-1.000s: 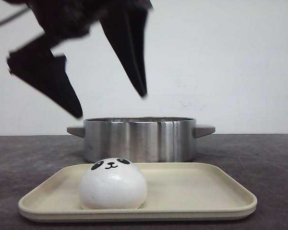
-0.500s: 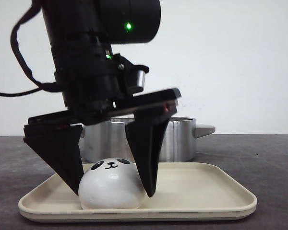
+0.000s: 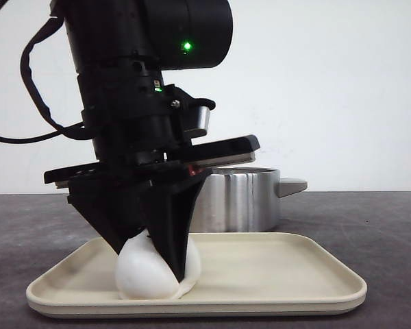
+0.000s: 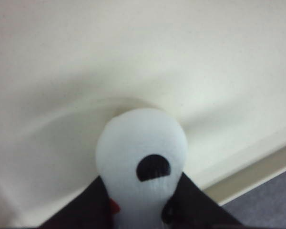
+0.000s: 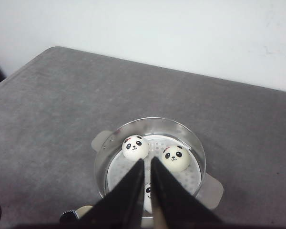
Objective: Steam buns
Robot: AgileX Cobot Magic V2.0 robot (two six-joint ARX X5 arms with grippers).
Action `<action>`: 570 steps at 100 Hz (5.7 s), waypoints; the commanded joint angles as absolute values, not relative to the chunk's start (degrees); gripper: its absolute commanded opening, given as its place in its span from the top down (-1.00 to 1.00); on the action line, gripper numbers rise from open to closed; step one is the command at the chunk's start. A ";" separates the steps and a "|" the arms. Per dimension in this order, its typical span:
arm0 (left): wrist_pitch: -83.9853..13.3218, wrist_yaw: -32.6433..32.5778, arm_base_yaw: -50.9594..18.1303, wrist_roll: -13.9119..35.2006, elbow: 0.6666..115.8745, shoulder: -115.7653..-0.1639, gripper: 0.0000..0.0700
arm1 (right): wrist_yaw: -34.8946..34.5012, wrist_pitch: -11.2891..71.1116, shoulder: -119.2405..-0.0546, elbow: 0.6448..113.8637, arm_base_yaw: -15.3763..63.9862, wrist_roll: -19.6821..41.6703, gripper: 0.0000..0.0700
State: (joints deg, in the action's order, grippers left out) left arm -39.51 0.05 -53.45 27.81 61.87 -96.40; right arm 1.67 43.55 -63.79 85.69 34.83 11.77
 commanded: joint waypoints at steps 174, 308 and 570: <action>-29.54 -6.22 -35.86 10.98 85.30 -109.21 -0.58 | 1.58 45.21 -64.38 86.72 35.44 11.11 0.96; -46.39 -20.34 -37.52 13.54 58.24 -33.26 0.96 | 2.90 0.23 -64.69 55.16 42.30 6.94 0.96; -51.42 -21.21 -37.52 13.54 58.24 -28.23 0.95 | 5.98 9.63 -0.21 0.69 2.85 -0.45 0.97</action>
